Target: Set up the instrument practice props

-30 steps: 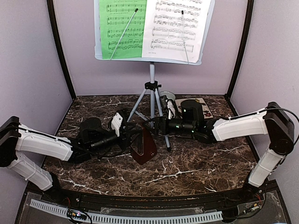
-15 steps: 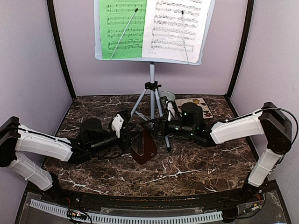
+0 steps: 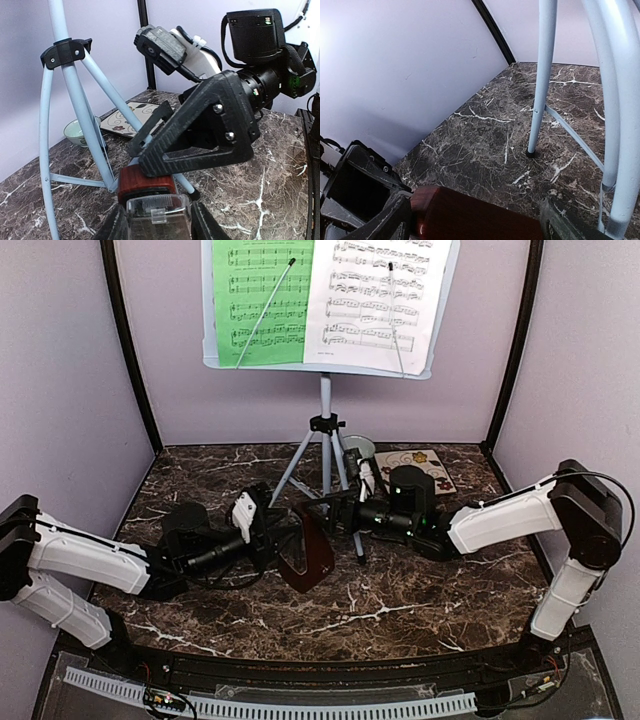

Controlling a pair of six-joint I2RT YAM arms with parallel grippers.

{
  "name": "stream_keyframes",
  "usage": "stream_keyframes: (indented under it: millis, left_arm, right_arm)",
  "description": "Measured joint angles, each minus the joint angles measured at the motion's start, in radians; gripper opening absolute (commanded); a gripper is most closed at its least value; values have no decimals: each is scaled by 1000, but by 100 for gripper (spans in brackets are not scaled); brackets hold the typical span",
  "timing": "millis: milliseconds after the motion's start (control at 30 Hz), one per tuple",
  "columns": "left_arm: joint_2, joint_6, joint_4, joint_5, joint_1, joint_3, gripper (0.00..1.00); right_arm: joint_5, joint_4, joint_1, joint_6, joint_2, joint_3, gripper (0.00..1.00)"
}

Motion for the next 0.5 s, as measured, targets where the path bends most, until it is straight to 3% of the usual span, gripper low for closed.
stream_keyframes:
  millis: [300, 500]
  left_arm:
    - [-27, 8, 60, 10, -11, -52, 0]
    - [-90, -33, -19, 3, 11, -53, 0]
  right_arm:
    - [7, 41, 2, -2, 10, -12, 88]
    - [-6, 37, 0, -13, 9, -7, 87]
